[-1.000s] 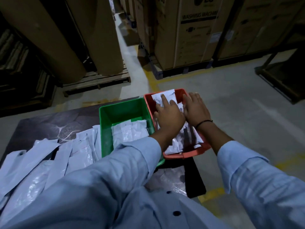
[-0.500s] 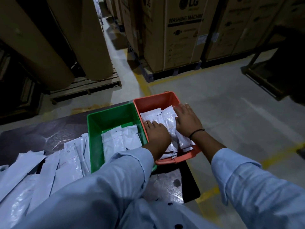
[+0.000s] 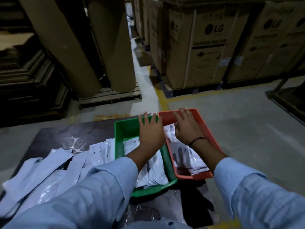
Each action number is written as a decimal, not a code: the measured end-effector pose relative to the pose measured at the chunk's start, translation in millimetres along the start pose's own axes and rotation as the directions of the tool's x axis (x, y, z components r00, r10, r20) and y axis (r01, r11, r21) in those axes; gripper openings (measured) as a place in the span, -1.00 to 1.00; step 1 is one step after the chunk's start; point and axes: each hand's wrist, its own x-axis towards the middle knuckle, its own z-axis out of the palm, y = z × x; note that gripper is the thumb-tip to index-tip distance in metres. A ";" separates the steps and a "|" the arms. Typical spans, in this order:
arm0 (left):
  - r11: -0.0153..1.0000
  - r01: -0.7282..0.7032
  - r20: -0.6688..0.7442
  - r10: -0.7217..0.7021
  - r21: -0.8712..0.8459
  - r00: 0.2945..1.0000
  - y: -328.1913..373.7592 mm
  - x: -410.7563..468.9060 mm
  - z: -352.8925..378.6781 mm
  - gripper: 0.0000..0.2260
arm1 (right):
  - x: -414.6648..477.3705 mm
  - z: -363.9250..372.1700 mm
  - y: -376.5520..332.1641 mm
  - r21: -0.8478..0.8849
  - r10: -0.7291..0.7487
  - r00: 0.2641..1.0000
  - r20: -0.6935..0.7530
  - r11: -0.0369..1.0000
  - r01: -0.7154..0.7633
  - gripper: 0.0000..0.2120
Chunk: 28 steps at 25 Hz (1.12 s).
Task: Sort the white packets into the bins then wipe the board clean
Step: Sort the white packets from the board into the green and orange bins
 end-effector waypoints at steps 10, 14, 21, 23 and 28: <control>0.964 0.251 -0.048 -0.255 -0.089 0.966 -182.8 -88.6 -19.2 -0.58 | 10.3 28.0 -174.5 0.097 -0.207 0.978 -0.036 0.973 0.209 -0.44; 0.938 0.327 -0.009 -0.330 -0.113 0.944 -254.4 -130.6 -12.8 -0.58 | -0.1 44.4 -248.8 0.115 -0.250 0.968 -0.013 0.961 0.250 -0.41; 0.885 0.395 0.109 -0.380 -0.248 0.919 -335.8 -195.3 24.6 -0.57 | -40.8 84.5 -339.4 0.111 -0.261 0.963 0.066 0.961 0.253 -0.40; 0.870 0.388 0.149 -0.359 -0.304 0.921 -346.9 -212.0 41.5 -0.50 | -57.1 96.6 -353.0 0.058 -0.271 0.959 0.080 0.962 0.267 -0.38; 0.839 0.386 0.240 -0.313 -0.384 0.919 -349.8 -248.2 77.4 -0.30 | -102.6 128.8 -367.8 0.025 -0.179 0.968 0.176 0.984 0.177 -0.34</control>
